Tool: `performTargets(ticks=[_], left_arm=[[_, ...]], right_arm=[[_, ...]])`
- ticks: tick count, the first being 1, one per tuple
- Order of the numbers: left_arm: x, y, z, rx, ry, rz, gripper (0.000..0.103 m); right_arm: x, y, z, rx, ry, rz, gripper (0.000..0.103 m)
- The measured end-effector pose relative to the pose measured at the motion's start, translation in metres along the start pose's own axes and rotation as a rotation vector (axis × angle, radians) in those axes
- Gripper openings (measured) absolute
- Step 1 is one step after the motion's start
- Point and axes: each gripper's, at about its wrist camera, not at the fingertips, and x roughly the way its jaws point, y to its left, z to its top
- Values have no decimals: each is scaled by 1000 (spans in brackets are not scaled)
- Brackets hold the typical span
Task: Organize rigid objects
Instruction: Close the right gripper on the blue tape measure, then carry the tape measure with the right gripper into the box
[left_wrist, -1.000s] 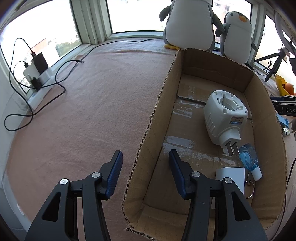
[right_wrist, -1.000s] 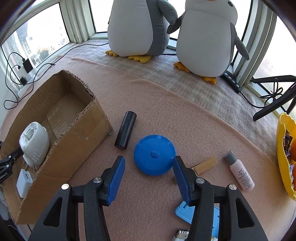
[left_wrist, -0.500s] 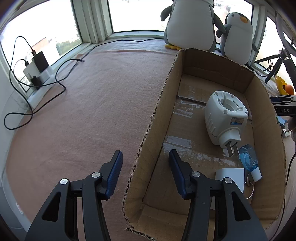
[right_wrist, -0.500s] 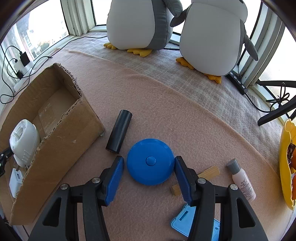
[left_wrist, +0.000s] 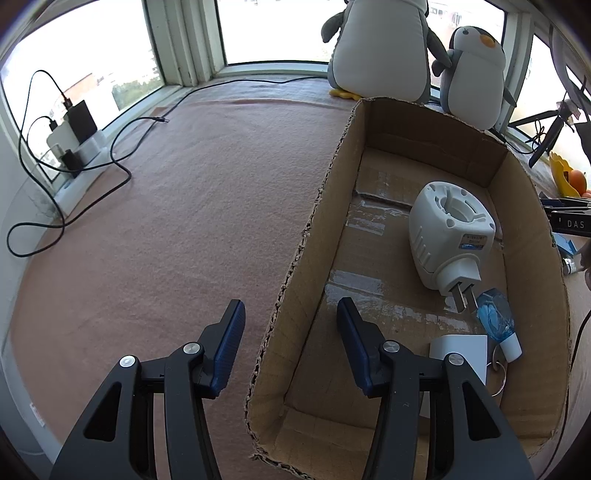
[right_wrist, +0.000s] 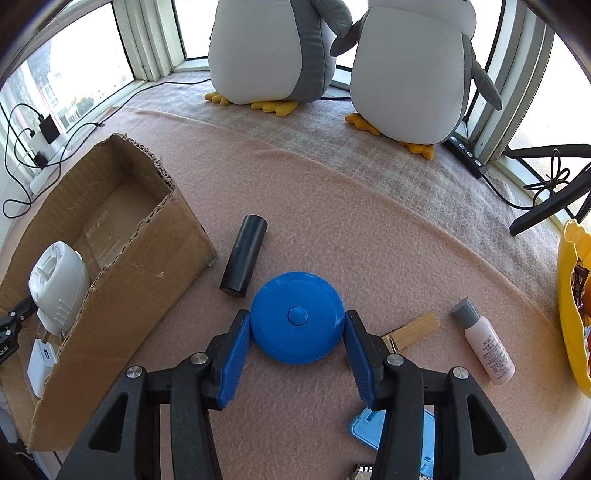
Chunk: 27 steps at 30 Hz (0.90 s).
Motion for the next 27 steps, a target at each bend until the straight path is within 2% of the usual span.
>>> performTargets(ticks=[8, 16, 27], left_arm=[[0, -1, -1, 21, -8, 8, 52], [-1, -3, -1, 39, -17, 15, 52], [-2, -4, -2, 50, -23, 14, 52]], right_arm=[[-33, 6, -2, 62, -75, 13, 46], [-62, 44, 12, 42, -134, 43, 46], [-56, 98, 25, -17, -136, 39, 46]])
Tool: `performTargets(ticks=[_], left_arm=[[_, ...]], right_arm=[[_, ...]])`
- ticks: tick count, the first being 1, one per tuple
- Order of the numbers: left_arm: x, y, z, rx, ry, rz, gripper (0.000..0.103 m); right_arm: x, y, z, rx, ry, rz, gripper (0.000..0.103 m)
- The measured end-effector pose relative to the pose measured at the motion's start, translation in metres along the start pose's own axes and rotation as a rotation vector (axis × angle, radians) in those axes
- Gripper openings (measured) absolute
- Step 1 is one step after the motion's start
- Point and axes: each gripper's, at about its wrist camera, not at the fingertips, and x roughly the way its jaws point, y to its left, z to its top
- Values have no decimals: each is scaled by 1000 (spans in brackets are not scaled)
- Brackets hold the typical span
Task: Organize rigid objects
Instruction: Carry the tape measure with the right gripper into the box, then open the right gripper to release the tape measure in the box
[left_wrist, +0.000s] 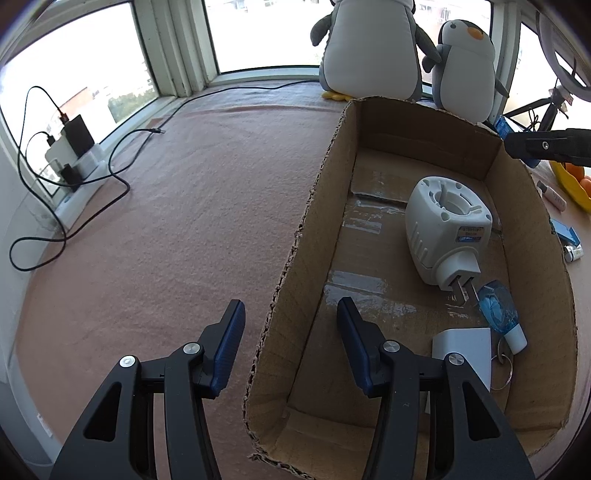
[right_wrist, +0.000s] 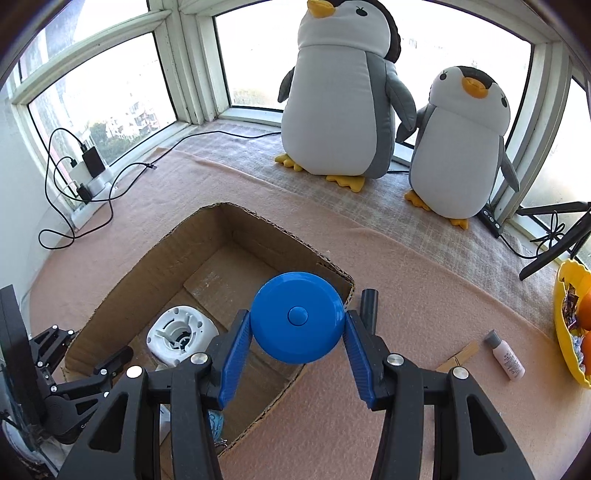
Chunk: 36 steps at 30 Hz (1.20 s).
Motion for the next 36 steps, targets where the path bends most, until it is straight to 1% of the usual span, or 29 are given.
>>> performTargets(ticks=[5, 10, 16, 23, 28, 36], left_arm=[[0, 0, 0, 1, -2, 2, 52], [0, 0, 0, 2, -2, 2, 52], [0, 0, 0, 5, -3, 4, 52], [0, 0, 0, 8, -3, 7, 52], [-1, 0, 0, 10, -6, 8, 52], [-2, 0, 0, 12, -6, 10, 52]], right_arm=[[7, 18, 5, -37, 4, -4, 46], [16, 25, 8, -40, 20, -10, 46], [21, 26, 6, -42, 32, -15, 46], [21, 23, 6, -33, 34, 0, 47], [19, 22, 6, -24, 28, 4, 50], [10, 18, 6, -4, 16, -8, 50]])
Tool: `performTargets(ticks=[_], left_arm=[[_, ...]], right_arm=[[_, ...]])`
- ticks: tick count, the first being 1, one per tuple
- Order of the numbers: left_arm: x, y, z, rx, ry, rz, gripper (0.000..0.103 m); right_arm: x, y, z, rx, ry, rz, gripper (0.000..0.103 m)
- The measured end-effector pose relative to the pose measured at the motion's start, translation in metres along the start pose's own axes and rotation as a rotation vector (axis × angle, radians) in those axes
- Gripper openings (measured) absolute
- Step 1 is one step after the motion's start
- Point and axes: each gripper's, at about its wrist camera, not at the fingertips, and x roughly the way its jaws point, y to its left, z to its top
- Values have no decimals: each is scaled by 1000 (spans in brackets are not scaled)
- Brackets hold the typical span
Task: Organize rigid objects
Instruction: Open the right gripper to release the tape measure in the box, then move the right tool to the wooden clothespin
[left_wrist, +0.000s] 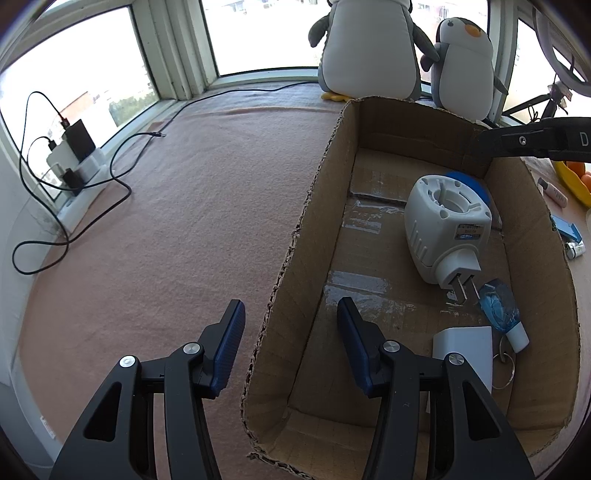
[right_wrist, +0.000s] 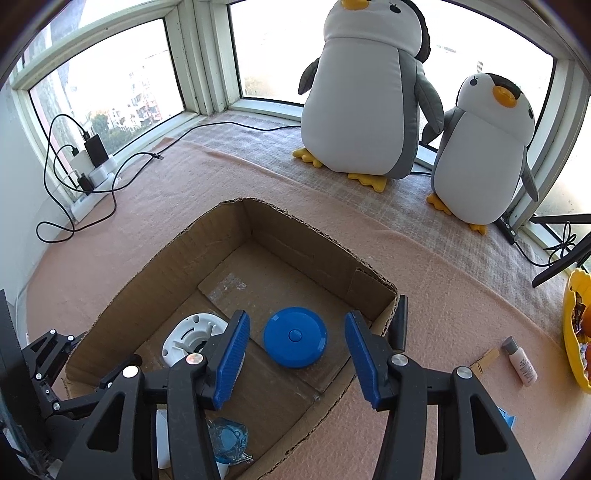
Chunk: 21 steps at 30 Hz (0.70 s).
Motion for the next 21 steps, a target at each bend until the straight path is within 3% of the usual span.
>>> performTargets(ticks=[14, 21], left_arm=[[-1, 0, 0, 3, -1, 1, 52], [-1, 0, 0, 3, -1, 2, 52]], right_arm=[[-28, -53, -16, 120, -20, -82, 50], [-28, -118, -36, 325, 24, -98, 50]])
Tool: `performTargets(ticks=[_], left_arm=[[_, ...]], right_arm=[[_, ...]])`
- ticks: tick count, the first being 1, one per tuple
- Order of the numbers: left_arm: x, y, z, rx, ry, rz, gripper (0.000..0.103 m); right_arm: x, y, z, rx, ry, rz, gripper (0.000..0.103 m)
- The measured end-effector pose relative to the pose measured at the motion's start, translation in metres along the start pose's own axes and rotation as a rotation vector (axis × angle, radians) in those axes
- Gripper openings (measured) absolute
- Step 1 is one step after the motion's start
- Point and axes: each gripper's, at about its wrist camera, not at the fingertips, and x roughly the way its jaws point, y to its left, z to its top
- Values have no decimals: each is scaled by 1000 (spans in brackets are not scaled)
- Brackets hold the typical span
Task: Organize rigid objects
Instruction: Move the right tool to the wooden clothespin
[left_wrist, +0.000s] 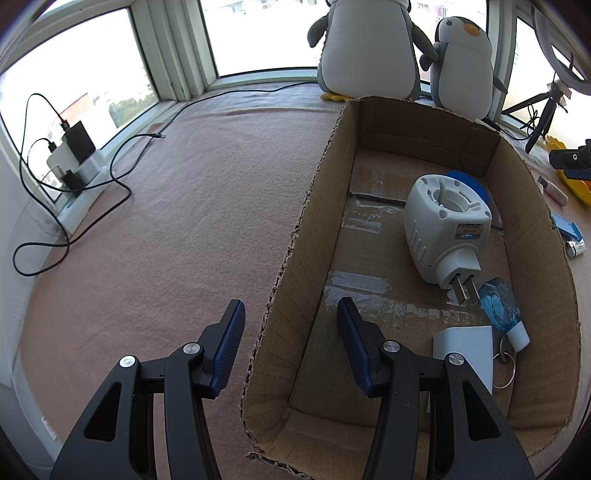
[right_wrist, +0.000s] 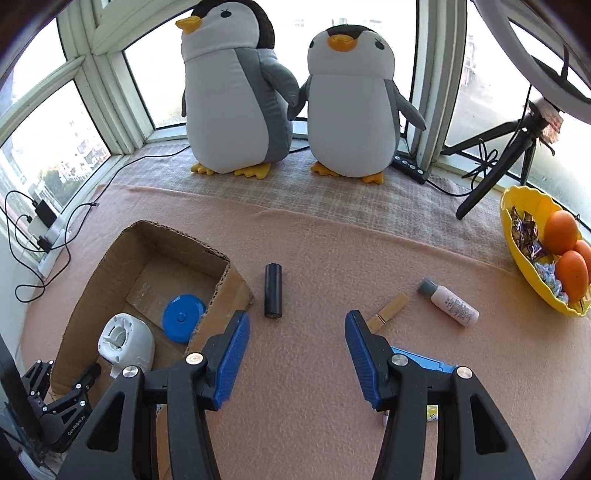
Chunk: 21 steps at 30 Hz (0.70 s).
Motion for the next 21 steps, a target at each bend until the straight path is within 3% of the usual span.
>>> performTargets(ticks=[7, 21], left_arm=[[0, 0, 0, 1, 0, 1, 52], [0, 0, 0, 1, 0, 1, 52]], right_arm=[[18, -54, -2, 204, 83, -20, 50], [58, -81, 2, 382, 185, 39, 44]])
